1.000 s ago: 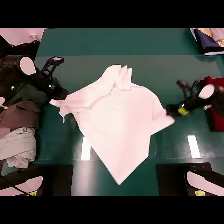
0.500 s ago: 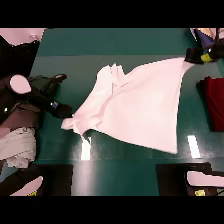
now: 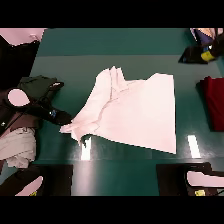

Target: Fold the shirts.

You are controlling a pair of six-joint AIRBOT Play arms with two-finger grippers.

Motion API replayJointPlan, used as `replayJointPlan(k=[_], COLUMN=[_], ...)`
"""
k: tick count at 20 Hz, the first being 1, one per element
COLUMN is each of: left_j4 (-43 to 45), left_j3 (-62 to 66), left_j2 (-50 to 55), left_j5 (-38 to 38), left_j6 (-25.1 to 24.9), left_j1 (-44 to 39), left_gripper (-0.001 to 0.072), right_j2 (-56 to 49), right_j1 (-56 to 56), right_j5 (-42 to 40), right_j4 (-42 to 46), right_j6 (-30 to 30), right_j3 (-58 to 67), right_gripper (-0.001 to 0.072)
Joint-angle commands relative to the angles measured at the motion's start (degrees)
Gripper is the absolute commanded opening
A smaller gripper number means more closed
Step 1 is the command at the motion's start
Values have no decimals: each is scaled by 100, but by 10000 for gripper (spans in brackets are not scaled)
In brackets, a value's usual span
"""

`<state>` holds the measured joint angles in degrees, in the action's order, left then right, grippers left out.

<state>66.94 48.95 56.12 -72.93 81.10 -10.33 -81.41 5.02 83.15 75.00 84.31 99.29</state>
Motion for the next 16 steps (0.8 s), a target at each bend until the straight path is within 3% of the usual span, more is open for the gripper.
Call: replayJointPlan(k=[1, 2, 3, 4, 5, 7, 9, 13, 16], left_j4=[24, 39, 118, 356, 704, 1270, 1021, 992, 1556], left_j3=[-31, -31, 0, 90, 243, 662, 640, -245, -763], left_j2=[-24, -24, -24, -24, -24, -26, -195, -822, -841], left_j5=[131, 129, 131, 63, -85, -625, -876, -317, 162], left_j6=[-11, -22, -70, -39, 72, 195, 391, 942, 1478], left_j1=[2, 2, 2, 2, 2, 2, -31, -872, -1827], left_gripper=[30, 31, 200, 632, 706, 666, 665, 665, 665], right_j2=[693, 951, 1189, 1379, 1574, 1904, 2179, 2632, 2782], right_j1=[87, 85, 85, 81, 81, 81, 81, 81, 81], right_j5=[468, 374, 249, 125, -11, -260, -463, -695, -710], right_j4=[9, 4, 2, 0, 2, 2, 0, 2, -2], right_j6=[-85, -85, -85, -85, -85, -85, -83, -83, -79], right_j3=[-1362, -1873, -2330, -2684, -3001, -3436, -3696, -4002, -4000], right_gripper=[450, 451, 450, 451, 450, 450, 450, 450, 450])
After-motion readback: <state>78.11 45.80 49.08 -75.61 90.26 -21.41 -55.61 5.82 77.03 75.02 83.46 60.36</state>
